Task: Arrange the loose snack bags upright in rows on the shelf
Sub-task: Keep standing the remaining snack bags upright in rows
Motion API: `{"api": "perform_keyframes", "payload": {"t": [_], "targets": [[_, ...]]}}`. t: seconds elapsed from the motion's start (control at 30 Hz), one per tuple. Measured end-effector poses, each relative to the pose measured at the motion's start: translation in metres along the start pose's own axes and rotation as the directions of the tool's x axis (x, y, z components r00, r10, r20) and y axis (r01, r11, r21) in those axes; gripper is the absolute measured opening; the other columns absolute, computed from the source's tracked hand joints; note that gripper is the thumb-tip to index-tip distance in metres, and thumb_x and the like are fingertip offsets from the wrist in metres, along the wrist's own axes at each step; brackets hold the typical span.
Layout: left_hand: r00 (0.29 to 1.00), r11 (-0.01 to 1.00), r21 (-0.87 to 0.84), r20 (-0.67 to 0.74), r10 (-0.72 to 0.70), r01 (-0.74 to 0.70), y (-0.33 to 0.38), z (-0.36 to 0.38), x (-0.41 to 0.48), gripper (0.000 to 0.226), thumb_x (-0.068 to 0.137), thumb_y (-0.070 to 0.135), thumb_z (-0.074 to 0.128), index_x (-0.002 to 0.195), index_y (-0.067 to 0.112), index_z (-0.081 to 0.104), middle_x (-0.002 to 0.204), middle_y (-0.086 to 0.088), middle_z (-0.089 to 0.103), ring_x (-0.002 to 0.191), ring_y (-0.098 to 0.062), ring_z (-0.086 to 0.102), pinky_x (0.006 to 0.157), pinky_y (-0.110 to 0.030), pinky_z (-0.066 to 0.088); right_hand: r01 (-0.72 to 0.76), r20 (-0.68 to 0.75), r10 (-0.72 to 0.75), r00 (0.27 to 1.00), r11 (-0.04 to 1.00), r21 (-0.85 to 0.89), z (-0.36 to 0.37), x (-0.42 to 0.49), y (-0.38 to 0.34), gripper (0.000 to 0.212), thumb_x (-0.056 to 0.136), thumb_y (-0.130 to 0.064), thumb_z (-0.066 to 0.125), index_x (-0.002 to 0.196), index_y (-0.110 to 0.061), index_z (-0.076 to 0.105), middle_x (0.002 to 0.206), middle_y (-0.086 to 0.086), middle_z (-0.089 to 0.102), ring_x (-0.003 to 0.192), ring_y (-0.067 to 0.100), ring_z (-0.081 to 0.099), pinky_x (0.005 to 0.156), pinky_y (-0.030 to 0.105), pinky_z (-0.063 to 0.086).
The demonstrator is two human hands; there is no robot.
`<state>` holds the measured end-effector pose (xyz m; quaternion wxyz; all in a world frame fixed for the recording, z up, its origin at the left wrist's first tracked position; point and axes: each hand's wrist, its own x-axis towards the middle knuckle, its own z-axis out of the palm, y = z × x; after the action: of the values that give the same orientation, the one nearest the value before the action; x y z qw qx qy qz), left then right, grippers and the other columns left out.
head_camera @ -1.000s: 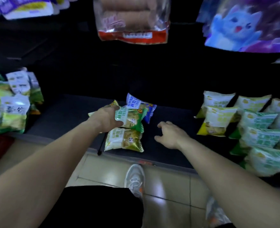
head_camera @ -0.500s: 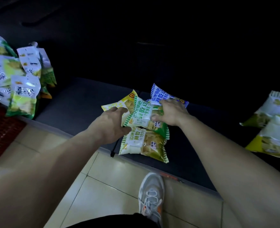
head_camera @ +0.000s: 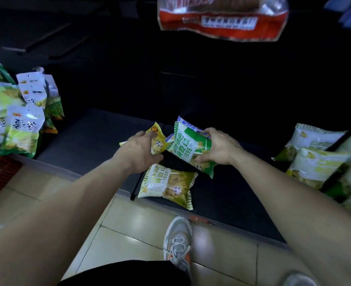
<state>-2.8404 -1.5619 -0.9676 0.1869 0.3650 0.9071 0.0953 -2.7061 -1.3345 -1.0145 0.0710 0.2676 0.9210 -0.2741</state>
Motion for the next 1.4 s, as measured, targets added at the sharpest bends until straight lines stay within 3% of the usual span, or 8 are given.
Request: {"api": "perform_keyframes", "payload": {"t": [0.3, 0.47, 0.57, 0.7, 0.8, 1.0, 1.17, 1.4], "targets": [[0.971, 0.917, -0.33, 0.01, 0.24, -0.224, 0.098, -0.016, -0.028, 0.102, 0.065, 0.056, 0.082, 0.148, 0.027, 0.032, 0.142, 0.006, 0.045, 0.13, -0.015, 0.043, 0.101, -0.031, 0.039, 0.047, -0.03, -0.047, 0.998, 0.999, 0.0, -0.106, -0.121, 0.042, 0.09, 0.07, -0.05, 0.084, 0.146, -0.026, 0.043, 0.12, -0.011, 0.049, 0.112, 0.012, 0.051, 0.084, 0.027, 0.038], [0.915, 0.826, -0.432, 0.004, 0.404, -0.363, 0.166, -0.012, -0.046, 0.091, 0.059, 0.054, 0.087, 0.136, 0.038, 0.041, 0.116, 0.026, 0.052, 0.102, 0.007, 0.054, 0.076, -0.005, 0.04, 0.049, -0.047, -0.043, 0.998, 0.99, 0.134, -0.125, -0.18, 0.069, 0.086, 0.077, -0.046, 0.081, 0.148, -0.023, 0.039, 0.138, -0.004, 0.05, 0.119, 0.009, 0.048, 0.092, 0.023, 0.038], [0.907, 0.813, -0.446, 0.007, 0.42, -0.373, 0.196, -0.003, -0.047, 0.084, 0.056, 0.053, 0.088, 0.128, 0.041, 0.047, 0.118, 0.017, 0.056, 0.103, 0.001, 0.056, 0.086, -0.021, 0.047, 0.008, -0.045, 0.003, 0.999, 0.973, 0.23, -0.118, -0.204, 0.087, 0.088, 0.079, -0.047, 0.079, 0.15, -0.024, 0.034, 0.141, -0.006, 0.047, 0.126, 0.011, 0.046, 0.094, 0.024, 0.038], [0.905, 0.873, -0.27, 0.011, 0.425, -0.406, 0.227, 0.017, -0.044, 0.086, 0.056, 0.055, 0.087, 0.13, 0.035, 0.047, 0.115, 0.01, 0.062, 0.093, -0.011, 0.062, 0.08, -0.037, 0.053, -0.056, -0.059, 0.062, 0.996, 0.993, 0.106, -0.114, -0.223, 0.124, 0.102, 0.075, -0.059, 0.077, 0.155, -0.028, 0.022, 0.154, -0.002, 0.036, 0.138, 0.02, 0.04, 0.105, 0.035, 0.039], [0.907, 0.903, -0.113, 0.036, 0.42, -0.414, 0.251, 0.037, -0.035, 0.087, 0.06, 0.055, 0.085, 0.133, 0.034, 0.042, 0.105, 0.008, 0.065, 0.081, -0.011, 0.063, 0.067, -0.036, 0.054, -0.175, -0.194, 0.173, 0.966, 0.985, 0.007, -0.122, -0.236, 0.167, 0.089, 0.084, -0.06, 0.066, 0.155, -0.028, 0.023, 0.151, 0.002, 0.04, 0.132, 0.024, 0.045, 0.099, 0.039, 0.044], [0.908, 0.904, 0.094, 0.04, 0.416, -0.418, 0.309, 0.088, 0.003, 0.09, 0.061, 0.055, 0.084, 0.135, 0.032, 0.039, 0.104, 0.006, 0.062, 0.086, -0.016, 0.058, 0.062, -0.032, 0.047, -0.402, -0.305, 0.376, 0.875, 0.915, -0.026, -0.126, -0.265, 0.262, 0.072, 0.092, -0.052, 0.059, 0.152, -0.023, 0.032, 0.152, 0.008, 0.038, 0.133, 0.031, 0.044, 0.1, 0.045, 0.045], [0.895, 0.861, 0.248, 0.157, 0.417, -0.444, 0.343, 0.143, 0.023, 0.091, 0.062, 0.053, 0.084, 0.137, 0.032, 0.038, 0.119, 0.002, 0.06, 0.105, -0.021, 0.056, 0.074, -0.039, 0.052, -0.486, -0.304, 0.474, 0.826, 0.873, 0.038, -0.129, -0.272, 0.303, 0.072, 0.091, -0.052, 0.06, 0.151, -0.024, 0.033, 0.155, 0.007, 0.033, 0.134, 0.033, 0.041, 0.1, 0.048, 0.044], [0.861, 0.792, 0.337, 0.195, 0.47, -0.509, 0.373, 0.195, 0.031, 0.087, 0.068, 0.056, 0.079, 0.14, 0.03, 0.037, 0.123, -0.002, 0.059, 0.112, -0.026, 0.053, 0.082, -0.039, 0.044, -0.449, -0.243, 0.435, 0.867, 0.893, -0.003, -0.124, -0.264, 0.308, 0.065, 0.094, -0.05, 0.058, 0.15, -0.023, 0.035, 0.151, 0.008, 0.035, 0.133, 0.033, 0.041, 0.104, 0.047, 0.041]]}}
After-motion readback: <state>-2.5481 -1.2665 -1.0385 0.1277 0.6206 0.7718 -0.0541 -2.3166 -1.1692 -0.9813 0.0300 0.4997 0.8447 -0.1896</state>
